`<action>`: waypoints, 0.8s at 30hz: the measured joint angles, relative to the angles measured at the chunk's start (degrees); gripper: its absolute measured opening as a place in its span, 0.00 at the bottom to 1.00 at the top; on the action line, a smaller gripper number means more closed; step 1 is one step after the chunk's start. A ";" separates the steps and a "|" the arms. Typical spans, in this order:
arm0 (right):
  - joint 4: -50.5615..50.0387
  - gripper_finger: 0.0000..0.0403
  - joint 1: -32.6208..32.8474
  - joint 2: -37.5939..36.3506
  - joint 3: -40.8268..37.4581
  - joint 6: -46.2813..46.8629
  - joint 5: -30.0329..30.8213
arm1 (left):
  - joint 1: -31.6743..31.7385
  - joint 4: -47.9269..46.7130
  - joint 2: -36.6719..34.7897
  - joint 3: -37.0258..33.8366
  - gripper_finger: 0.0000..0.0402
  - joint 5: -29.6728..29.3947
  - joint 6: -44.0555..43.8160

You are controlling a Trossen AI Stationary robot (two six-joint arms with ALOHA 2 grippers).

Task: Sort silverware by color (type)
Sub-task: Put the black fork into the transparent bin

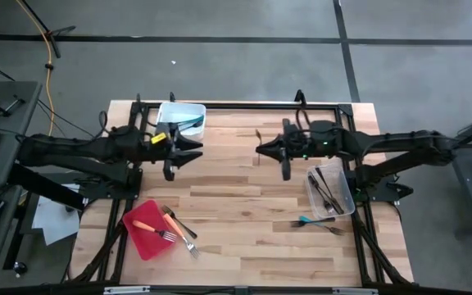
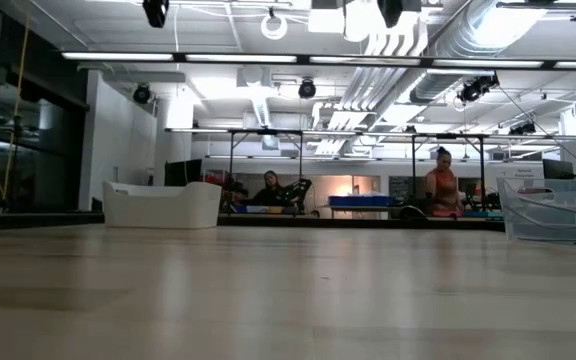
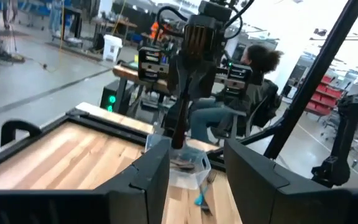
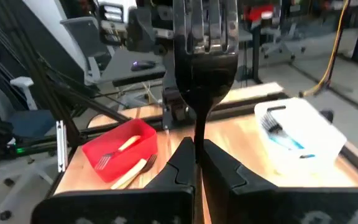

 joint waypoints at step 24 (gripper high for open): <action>-1.06 0.00 0.00 -4.25 0.02 -0.49 0.44 | -0.02 3.26 0.23 -0.09 0.35 -0.41 1.46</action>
